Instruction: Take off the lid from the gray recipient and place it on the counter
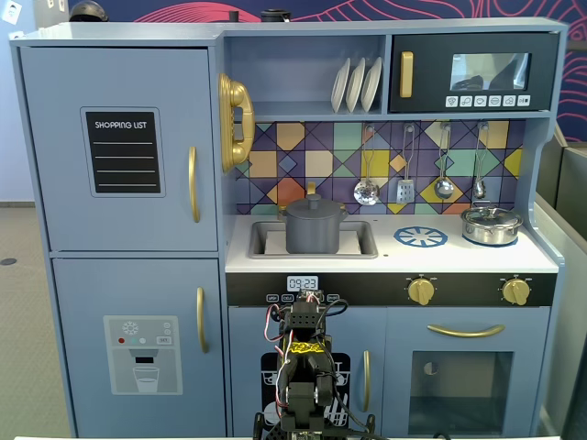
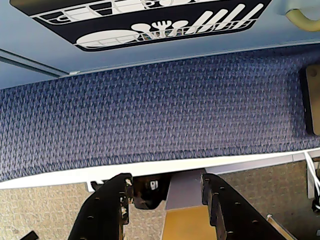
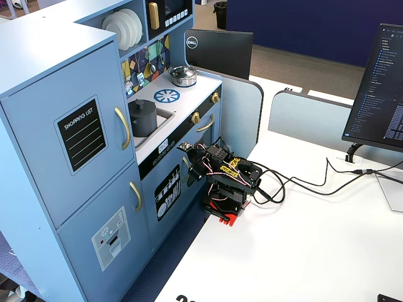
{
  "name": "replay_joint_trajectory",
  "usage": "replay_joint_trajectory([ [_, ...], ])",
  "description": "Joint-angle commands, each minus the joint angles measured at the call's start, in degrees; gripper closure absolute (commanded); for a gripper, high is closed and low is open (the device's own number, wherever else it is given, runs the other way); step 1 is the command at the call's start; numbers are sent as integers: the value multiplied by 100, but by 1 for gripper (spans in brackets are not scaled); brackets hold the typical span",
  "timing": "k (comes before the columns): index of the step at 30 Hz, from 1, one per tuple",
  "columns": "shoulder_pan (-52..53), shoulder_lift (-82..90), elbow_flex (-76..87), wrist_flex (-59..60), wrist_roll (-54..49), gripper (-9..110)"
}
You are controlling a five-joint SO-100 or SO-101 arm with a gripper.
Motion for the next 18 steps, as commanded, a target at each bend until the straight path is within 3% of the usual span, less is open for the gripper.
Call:
replay_joint_trajectory([
  [1, 211, -35, -9, 835, 26, 101],
  [12, 193, -35, -35, 360, 220, 101],
  [18, 44, -176, -1046, -211, 176, 101],
])
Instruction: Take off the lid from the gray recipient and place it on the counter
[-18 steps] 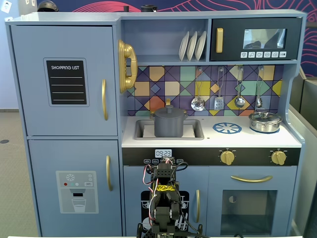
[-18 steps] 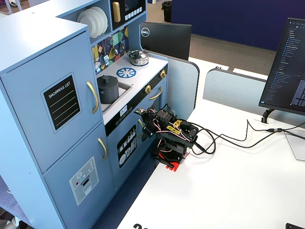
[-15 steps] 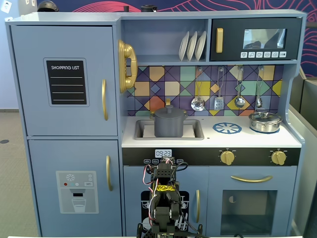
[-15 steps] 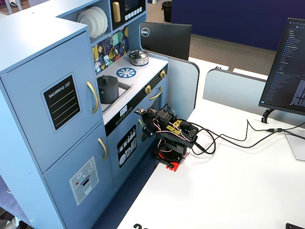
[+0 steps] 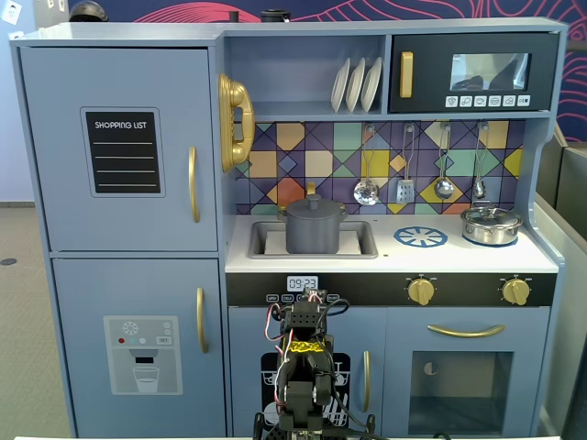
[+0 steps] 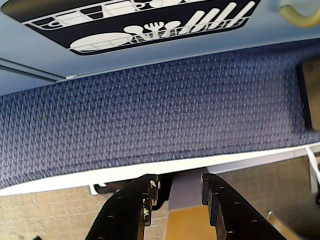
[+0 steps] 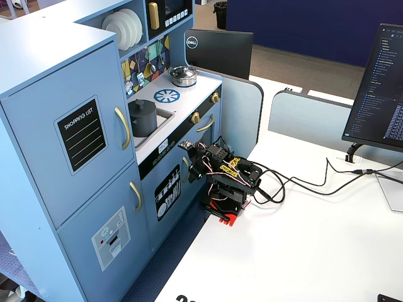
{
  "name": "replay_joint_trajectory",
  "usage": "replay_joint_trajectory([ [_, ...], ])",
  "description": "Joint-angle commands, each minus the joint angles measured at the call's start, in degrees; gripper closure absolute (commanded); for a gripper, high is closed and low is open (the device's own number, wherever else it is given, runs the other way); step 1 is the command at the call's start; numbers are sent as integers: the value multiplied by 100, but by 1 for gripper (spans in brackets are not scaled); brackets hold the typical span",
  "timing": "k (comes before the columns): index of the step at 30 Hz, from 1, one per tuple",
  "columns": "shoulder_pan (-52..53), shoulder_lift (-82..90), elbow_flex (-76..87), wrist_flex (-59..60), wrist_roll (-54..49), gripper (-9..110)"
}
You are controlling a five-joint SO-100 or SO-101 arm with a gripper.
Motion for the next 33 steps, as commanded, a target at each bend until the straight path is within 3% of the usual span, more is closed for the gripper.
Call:
replay_joint_trajectory([
  [1, -141, -246, -1046, -105, -44, 101],
  [7, -264, -826, -3173, -396, -167, 101],
  [12, -229, -1248, -4333, -1459, -97, 101],
  [19, -158, -1960, -4772, -3419, -220, 101],
  [33, -79, -3621, -5265, -5229, -378, 100],
])
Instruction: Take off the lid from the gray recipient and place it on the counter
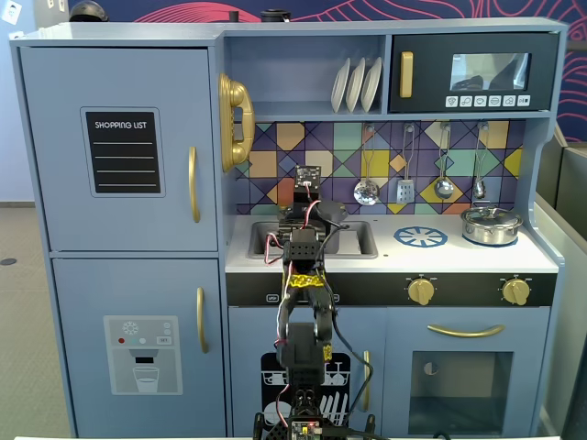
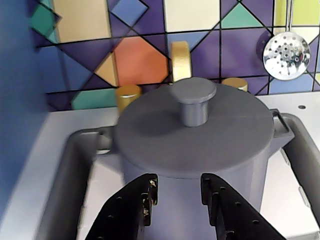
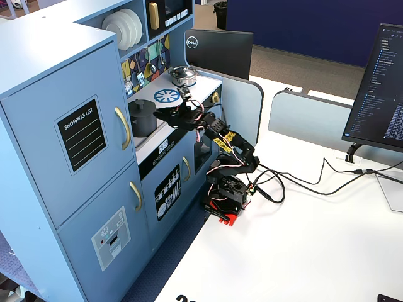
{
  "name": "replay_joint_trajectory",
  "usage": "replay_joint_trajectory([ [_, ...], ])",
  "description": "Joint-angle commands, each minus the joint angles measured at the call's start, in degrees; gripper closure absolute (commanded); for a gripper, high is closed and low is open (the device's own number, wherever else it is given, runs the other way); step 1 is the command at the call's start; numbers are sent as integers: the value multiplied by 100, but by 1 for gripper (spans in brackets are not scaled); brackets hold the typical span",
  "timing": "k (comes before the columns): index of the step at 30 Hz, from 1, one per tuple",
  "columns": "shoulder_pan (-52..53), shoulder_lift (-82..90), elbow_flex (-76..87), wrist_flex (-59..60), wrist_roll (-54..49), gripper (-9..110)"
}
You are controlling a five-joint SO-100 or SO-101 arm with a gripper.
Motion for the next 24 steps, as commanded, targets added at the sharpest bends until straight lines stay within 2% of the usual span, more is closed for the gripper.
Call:
replay_joint_trajectory([
  [1, 79, -343, -378, -606, -105, 99],
  [11, 272, -1046, -483, -1608, -123, 92],
  [24, 343, -1696, -668, -2039, -229, 88],
])
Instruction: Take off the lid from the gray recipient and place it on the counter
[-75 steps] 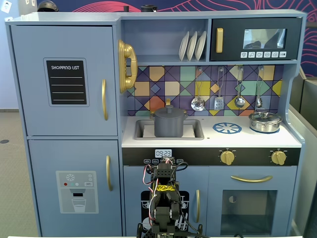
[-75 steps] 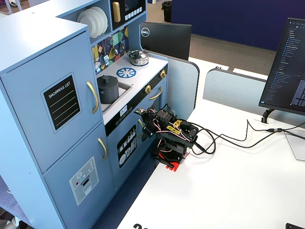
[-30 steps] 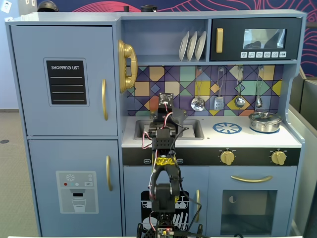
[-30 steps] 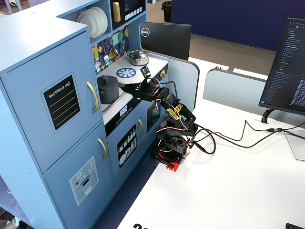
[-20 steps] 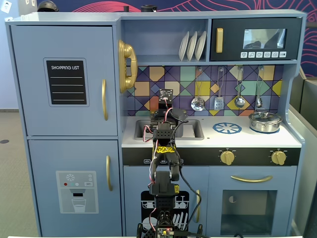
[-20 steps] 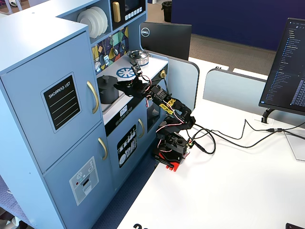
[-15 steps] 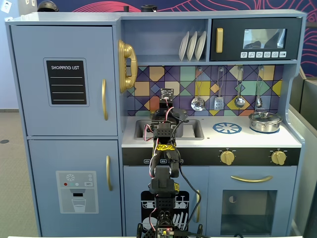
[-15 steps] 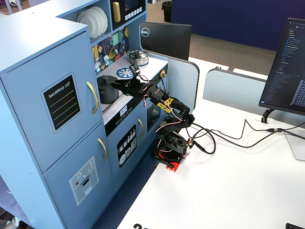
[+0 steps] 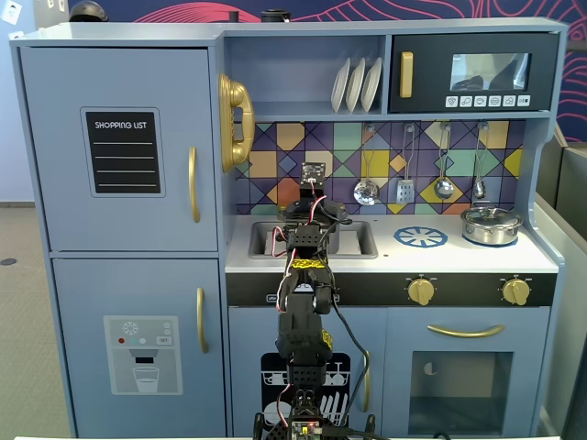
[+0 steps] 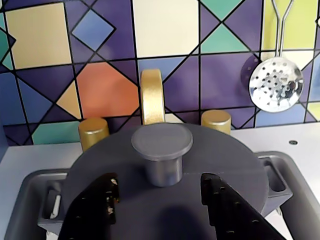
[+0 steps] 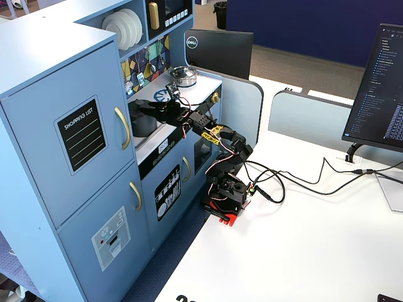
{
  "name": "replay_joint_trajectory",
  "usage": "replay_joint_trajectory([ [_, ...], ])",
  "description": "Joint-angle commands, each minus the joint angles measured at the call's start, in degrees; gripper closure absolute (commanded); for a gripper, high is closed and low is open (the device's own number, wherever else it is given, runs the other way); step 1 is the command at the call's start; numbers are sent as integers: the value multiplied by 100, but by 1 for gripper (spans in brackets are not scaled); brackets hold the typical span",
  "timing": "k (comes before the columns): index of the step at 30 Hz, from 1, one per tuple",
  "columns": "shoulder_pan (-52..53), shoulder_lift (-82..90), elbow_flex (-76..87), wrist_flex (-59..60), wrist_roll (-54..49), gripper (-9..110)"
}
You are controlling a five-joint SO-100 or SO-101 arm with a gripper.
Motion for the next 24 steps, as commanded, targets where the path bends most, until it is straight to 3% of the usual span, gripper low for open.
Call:
replay_joint_trajectory([
  [1, 44, -141, -483, -264, -70, 87],
  [16, -35, -1266, -1081, -817, -105, 90],
  [24, -123, -1433, -1310, -1046, -123, 101],
])
